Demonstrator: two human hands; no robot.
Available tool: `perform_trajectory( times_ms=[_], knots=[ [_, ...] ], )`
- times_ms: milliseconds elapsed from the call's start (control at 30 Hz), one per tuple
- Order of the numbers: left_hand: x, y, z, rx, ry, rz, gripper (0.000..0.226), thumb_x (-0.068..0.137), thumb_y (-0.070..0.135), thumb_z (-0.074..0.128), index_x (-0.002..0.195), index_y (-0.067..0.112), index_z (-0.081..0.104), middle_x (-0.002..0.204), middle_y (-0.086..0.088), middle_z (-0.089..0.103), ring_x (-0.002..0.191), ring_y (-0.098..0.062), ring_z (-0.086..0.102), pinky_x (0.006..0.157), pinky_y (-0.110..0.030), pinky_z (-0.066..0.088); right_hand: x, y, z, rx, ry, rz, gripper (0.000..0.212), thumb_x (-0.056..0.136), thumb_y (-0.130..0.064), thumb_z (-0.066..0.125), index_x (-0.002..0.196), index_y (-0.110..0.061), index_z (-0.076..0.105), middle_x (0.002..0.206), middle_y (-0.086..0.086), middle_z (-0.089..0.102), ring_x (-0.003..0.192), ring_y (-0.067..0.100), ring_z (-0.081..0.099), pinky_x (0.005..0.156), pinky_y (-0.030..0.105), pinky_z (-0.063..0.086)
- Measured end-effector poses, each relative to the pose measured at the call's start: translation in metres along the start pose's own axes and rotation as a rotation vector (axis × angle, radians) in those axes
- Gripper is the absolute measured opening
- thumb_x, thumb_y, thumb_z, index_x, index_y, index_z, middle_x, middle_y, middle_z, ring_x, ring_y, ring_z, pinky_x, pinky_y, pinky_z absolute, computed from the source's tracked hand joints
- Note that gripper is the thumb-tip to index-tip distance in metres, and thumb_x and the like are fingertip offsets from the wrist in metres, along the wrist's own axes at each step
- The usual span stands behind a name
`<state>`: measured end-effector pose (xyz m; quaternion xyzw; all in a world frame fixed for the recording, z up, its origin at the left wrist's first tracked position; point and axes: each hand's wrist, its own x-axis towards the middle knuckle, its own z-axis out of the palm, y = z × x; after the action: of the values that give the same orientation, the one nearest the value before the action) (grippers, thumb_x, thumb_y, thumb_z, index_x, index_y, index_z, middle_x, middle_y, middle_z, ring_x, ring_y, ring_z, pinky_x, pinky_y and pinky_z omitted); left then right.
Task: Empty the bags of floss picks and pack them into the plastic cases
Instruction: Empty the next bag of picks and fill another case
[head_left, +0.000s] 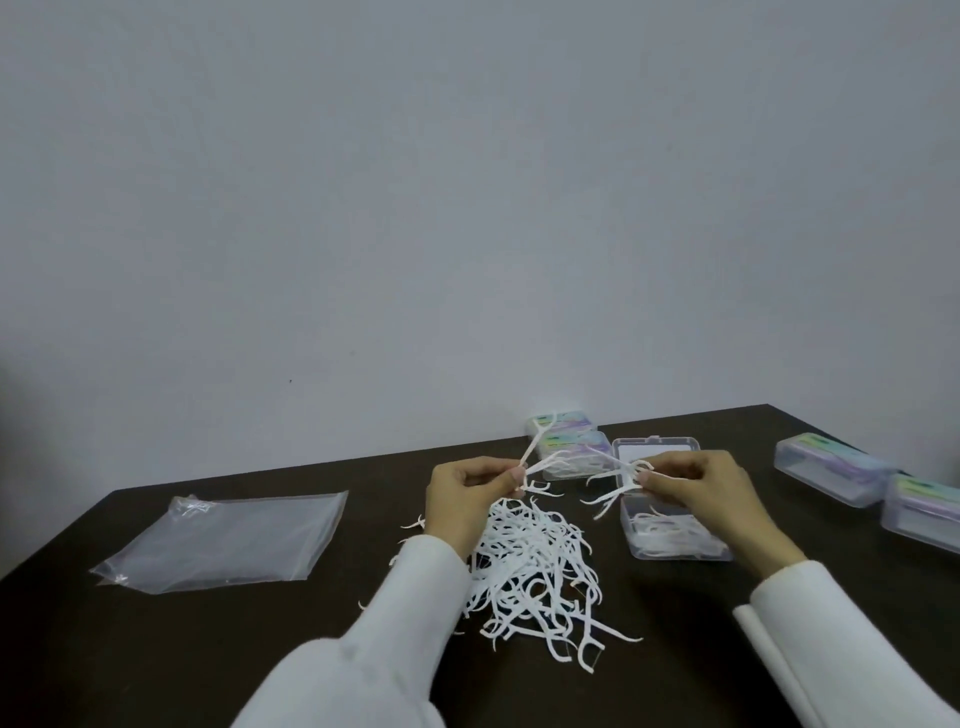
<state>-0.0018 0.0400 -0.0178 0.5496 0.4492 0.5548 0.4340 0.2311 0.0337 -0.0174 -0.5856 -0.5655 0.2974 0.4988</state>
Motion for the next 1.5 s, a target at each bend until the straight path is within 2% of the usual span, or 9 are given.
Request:
perform_trajectory(
  times_ms=[133, 300, 467, 667, 833, 933, 1133, 1333, 1500],
  knots=[
    [0.008, -0.002, 0.039, -0.002, -0.075, -0.035, 0.01, 0.077, 0.004, 0.072, 0.081, 0.013, 0.074, 0.081, -0.007, 0.073, 0.069, -0.016, 0.068, 0.081, -0.03, 0.056, 0.005, 0.018, -0.031, -0.085, 0.037, 0.089, 0.022, 0.08, -0.009, 0.069, 0.102, -0.009, 0.069, 0.1, 0.008, 0.067, 0.088, 0.017, 0.061, 0.073, 0.025, 0.048],
    [0.011, -0.011, 0.077, 0.032, -0.111, -0.041, 0.014, 0.077, 0.002, 0.072, 0.075, 0.015, 0.074, 0.083, -0.002, 0.073, 0.076, -0.018, 0.069, 0.084, -0.034, 0.056, 0.002, 0.026, -0.04, -0.208, -0.029, 0.128, 0.011, 0.08, -0.009, 0.069, 0.084, -0.019, 0.069, 0.093, 0.003, 0.069, 0.084, 0.01, 0.062, 0.067, 0.019, 0.049],
    [0.01, -0.022, 0.096, 0.074, -0.134, -0.022, 0.009, 0.079, 0.004, 0.071, 0.087, 0.008, 0.074, 0.092, -0.009, 0.072, 0.086, -0.021, 0.067, 0.077, -0.023, 0.054, 0.0, 0.018, -0.044, -0.278, -0.15, 0.07, 0.016, 0.08, -0.004, 0.068, 0.079, -0.02, 0.07, 0.086, -0.005, 0.066, 0.082, 0.004, 0.061, 0.06, 0.012, 0.046],
    [0.013, -0.029, 0.1, 0.07, -0.141, 0.021, 0.009, 0.081, 0.005, 0.07, 0.088, 0.007, 0.074, 0.087, -0.009, 0.072, 0.072, -0.014, 0.065, 0.07, -0.019, 0.052, -0.001, 0.018, -0.039, -0.292, -0.127, -0.004, 0.016, 0.081, -0.003, 0.067, 0.084, -0.018, 0.067, 0.088, -0.005, 0.065, 0.081, 0.001, 0.061, 0.055, 0.01, 0.046],
    [0.016, -0.033, 0.104, 0.137, -0.153, 0.043, 0.01, 0.081, 0.009, 0.07, 0.083, 0.018, 0.074, 0.087, -0.002, 0.071, 0.075, -0.01, 0.063, 0.076, -0.022, 0.051, -0.001, 0.019, -0.042, -0.29, -0.07, -0.031, 0.016, 0.081, -0.006, 0.068, 0.079, -0.021, 0.063, 0.084, -0.003, 0.065, 0.079, 0.005, 0.061, 0.058, 0.009, 0.043],
    [0.016, -0.036, 0.108, 0.192, -0.145, 0.06, 0.01, 0.082, 0.013, 0.071, 0.083, 0.022, 0.074, 0.092, 0.0, 0.071, 0.086, -0.011, 0.064, 0.081, -0.022, 0.049, -0.001, 0.022, -0.045, -0.307, -0.045, -0.031, 0.015, 0.082, -0.007, 0.068, 0.078, -0.021, 0.065, 0.085, -0.003, 0.065, 0.079, 0.007, 0.061, 0.06, 0.01, 0.042],
    [0.011, -0.036, 0.112, 0.324, -0.133, 0.115, 0.008, 0.084, 0.015, 0.069, 0.088, 0.019, 0.074, 0.091, 0.007, 0.069, 0.085, -0.003, 0.06, 0.075, -0.013, 0.044, 0.004, 0.026, -0.05, -0.281, 0.14, -0.008, 0.013, 0.086, -0.005, 0.062, 0.083, -0.018, 0.065, 0.084, -0.001, 0.062, 0.08, 0.011, 0.058, 0.061, 0.013, 0.039],
    [0.008, -0.035, 0.114, 0.522, -0.162, 0.194, 0.016, 0.086, 0.027, 0.066, 0.096, 0.021, 0.075, 0.096, 0.005, 0.072, 0.089, -0.007, 0.062, 0.088, -0.026, 0.048, 0.007, 0.028, -0.052, -0.157, 0.275, 0.054, 0.02, 0.092, 0.001, 0.05, 0.095, -0.014, 0.062, 0.097, 0.006, 0.063, 0.083, 0.012, 0.057, 0.078, 0.025, 0.043],
    [0.01, -0.035, 0.112, 0.473, -0.15, 0.179, 0.019, 0.088, 0.015, 0.063, 0.104, 0.013, 0.072, 0.103, 0.0, 0.071, 0.085, 0.0, 0.058, 0.071, 0.0, 0.039, 0.006, 0.023, -0.045, -0.174, 0.156, -0.031, 0.02, 0.091, -0.002, 0.053, 0.094, -0.017, 0.065, 0.1, 0.0, 0.062, 0.094, 0.011, 0.056, 0.082, 0.024, 0.044]
  ],
)
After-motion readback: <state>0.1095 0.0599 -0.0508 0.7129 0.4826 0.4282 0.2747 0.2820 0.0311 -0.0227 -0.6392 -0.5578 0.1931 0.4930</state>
